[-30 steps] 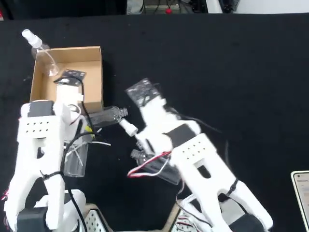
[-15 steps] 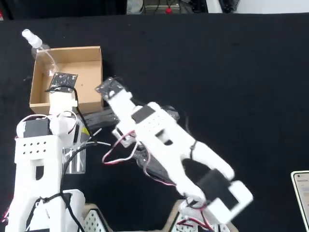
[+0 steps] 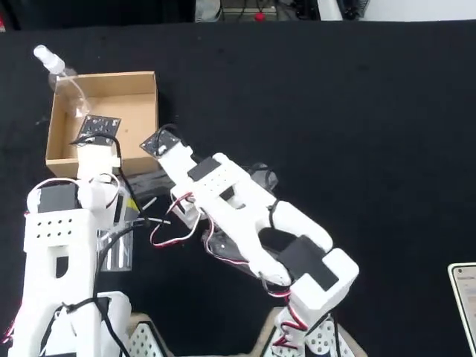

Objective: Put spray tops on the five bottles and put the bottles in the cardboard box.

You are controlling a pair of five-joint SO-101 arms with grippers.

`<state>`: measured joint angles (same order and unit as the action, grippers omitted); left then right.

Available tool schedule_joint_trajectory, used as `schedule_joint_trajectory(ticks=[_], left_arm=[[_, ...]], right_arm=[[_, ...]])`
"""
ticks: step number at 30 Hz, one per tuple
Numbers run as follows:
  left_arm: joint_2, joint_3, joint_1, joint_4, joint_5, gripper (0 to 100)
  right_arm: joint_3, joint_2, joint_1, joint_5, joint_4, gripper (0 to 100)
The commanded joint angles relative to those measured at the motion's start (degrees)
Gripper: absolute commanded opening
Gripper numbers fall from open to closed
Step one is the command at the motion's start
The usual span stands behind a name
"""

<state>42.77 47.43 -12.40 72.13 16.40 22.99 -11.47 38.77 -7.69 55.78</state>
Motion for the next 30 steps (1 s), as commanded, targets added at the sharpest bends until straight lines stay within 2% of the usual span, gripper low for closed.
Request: schedule_joint_trajectory(ticks=[1,8,17,26,30], left_arm=[[1.93,-0.66,-0.57,1.05,-0.62,17],[1.93,-0.4,-0.57,1.76,-0.62,17],[1.93,-0.92,-0.22,1.32,-0.62,17],[1.93,-0.57,0.13,-4.31,-0.97,17],[2.02,-1.8,4.7,-6.07,-0.7,17]], right_arm=[[-2.86,0.84,-0.79,-0.44,0.35,15.0],[-3.12,4.7,-2.11,-0.26,0.79,1.0],[-7.69,27.21,-5.54,-0.18,12.66,1.8],[-16.75,44.0,-13.63,-0.18,13.1,1.5],[-20.7,51.21,-16.09,2.46,14.33,1.5]])
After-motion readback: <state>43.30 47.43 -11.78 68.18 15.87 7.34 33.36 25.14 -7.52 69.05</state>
